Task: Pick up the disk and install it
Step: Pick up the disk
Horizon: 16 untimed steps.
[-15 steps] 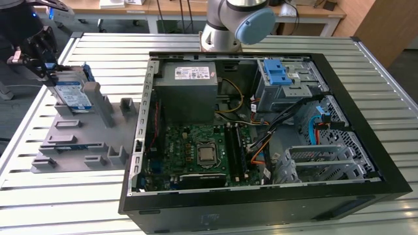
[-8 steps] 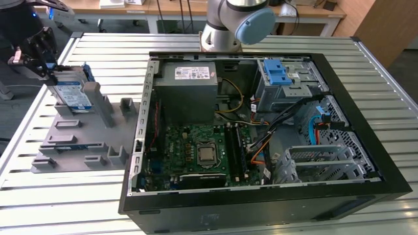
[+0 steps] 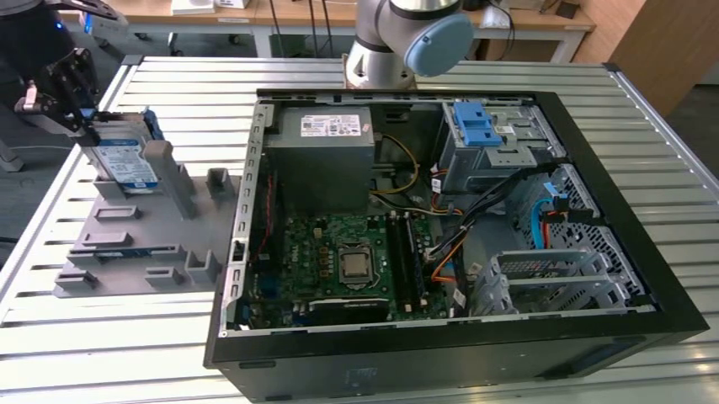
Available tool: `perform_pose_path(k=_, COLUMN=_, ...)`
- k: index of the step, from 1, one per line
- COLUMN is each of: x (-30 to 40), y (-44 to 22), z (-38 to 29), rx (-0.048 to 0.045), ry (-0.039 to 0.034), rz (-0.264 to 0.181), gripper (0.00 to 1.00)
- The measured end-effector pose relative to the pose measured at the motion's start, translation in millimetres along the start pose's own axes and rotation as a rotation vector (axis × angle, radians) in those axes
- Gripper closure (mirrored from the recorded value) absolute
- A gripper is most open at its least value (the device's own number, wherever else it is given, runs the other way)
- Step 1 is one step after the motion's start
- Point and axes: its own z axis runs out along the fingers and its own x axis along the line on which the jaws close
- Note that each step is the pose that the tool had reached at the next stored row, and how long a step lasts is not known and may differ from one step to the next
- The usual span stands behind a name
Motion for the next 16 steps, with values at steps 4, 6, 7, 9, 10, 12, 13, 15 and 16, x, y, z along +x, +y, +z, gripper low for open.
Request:
perform_pose_path(k=4, x=0.0, y=0.0, z=0.0, rx=0.0000, ry=0.0000, rz=0.000, gripper=0.64)
perform_pose_path(k=6, x=0.0, y=0.0, z=-1.1, rx=0.0004, ry=-0.0002, rz=0.000, gripper=0.64)
perform_pose_path(k=7, x=0.0, y=0.0, z=-1.9, rx=0.0002, ry=-0.0001, rz=0.000, gripper=0.64)
perform_pose_path(k=9, x=0.0, y=0.0, z=-2.5, rx=0.0002, ry=-0.0001, rz=0.000, gripper=0.64)
perform_pose_path(k=10, x=0.1, y=0.0, z=-2.5, rx=0.0003, ry=-0.0001, rz=0.000, gripper=0.64)
perform_pose_path(k=12, x=0.1, y=0.0, z=-2.7, rx=0.0001, ry=0.0000, rz=0.000, gripper=0.64)
perform_pose_path(k=13, x=0.1, y=0.0, z=-2.8, rx=0.0002, ry=-0.0001, rz=0.000, gripper=0.64)
perform_pose_path(k=15, x=0.4, y=0.0, z=-2.4, rx=-0.0001, ry=0.0001, rz=0.000, gripper=0.64)
perform_pose_path(k=16, x=1.0, y=0.0, z=-1.7, rx=0.0000, ry=0.0000, rz=0.000, gripper=0.62)
